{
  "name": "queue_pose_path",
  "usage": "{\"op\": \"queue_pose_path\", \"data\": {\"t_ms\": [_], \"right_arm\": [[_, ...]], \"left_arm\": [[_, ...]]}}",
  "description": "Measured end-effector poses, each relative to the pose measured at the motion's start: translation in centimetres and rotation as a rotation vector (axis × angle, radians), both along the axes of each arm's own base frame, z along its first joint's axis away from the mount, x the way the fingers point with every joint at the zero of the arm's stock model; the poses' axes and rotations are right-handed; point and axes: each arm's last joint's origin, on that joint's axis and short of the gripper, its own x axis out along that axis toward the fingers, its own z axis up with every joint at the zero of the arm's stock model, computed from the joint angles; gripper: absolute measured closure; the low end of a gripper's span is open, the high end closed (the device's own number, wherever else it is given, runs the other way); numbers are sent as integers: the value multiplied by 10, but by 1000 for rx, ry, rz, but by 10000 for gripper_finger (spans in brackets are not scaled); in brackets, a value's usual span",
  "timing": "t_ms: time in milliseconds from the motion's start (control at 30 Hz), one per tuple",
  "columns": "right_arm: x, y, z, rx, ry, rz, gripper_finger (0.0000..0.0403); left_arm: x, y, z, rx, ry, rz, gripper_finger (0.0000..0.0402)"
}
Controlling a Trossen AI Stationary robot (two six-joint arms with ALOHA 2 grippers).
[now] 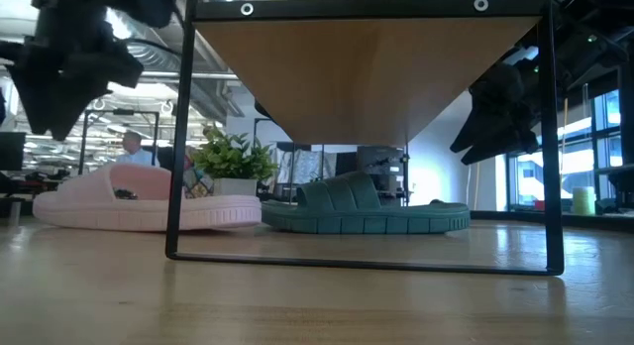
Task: Pick and place slides into the shelf
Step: Put the right pink slide under the shelf
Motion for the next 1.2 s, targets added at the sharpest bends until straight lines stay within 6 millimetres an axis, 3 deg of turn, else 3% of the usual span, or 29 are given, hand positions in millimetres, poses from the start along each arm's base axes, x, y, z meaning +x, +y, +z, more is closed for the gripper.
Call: {"op": "queue_pose_path", "data": {"t_ms": [300,600,900,1200], "right_arm": [[0,-1,0,2,-1,-6,204],[0,0,0,6,-1,-3,204],[-1,0,-1,10,17,-3,204],[-1,0,-1,10,17,-3,204]], "left_arm": [[22,23,-2,-93,-201,-29,233],[27,54,-4,-145,-368,-110,233],[-2,61,-31,-98,-804,-89,233],[-40,52,-73,-144,-886,71,233]]}}
